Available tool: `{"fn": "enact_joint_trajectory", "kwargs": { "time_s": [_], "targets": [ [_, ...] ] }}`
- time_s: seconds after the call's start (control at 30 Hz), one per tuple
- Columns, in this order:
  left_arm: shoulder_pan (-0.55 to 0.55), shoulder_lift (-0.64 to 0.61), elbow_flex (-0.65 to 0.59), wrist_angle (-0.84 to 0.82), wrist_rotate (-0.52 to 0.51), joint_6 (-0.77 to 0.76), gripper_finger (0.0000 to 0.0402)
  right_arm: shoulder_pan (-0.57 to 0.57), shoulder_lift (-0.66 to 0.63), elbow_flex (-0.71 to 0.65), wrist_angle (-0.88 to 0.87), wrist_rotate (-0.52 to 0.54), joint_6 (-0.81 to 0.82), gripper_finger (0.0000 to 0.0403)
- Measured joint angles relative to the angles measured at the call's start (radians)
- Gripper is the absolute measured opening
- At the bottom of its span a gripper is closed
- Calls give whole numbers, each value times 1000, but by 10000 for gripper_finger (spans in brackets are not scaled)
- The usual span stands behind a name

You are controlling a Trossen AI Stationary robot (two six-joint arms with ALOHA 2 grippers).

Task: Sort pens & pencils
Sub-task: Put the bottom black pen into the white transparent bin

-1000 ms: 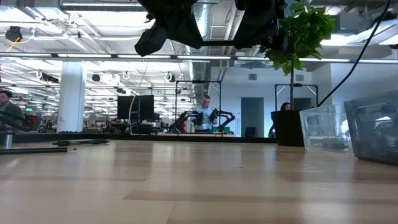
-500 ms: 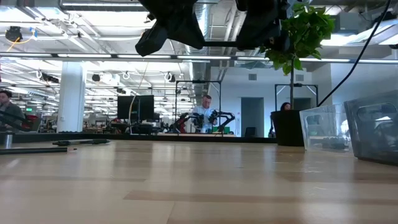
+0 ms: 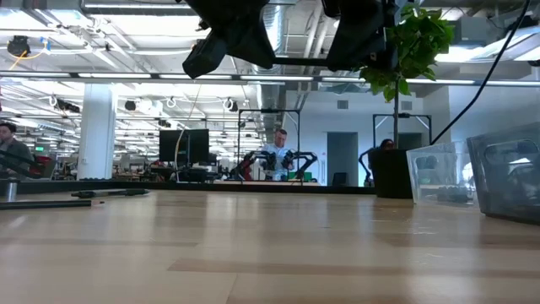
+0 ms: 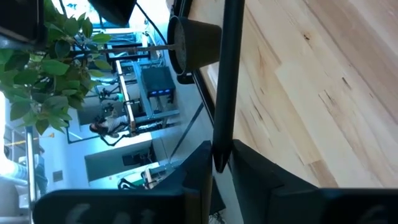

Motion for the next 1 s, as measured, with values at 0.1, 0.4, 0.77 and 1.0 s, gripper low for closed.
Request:
{"fn": "enact_joint_trajectory", "kwargs": {
  "time_s": [0.1,0.4,0.77,1.0],
  "targets": [
    [0,0,0,-5,-3,-25,57,0,0,0,-16,0,2,54],
    [0,0,0,-81,5,-98,161,0,0,0,-93,2,29,54],
    [11,0,0,-336,61,-348,220,45,-6,0,-355,83,171,55],
    [57,0,0,-500,202,-537,220,171,-65,1,-580,239,400,55]
  ]
}}
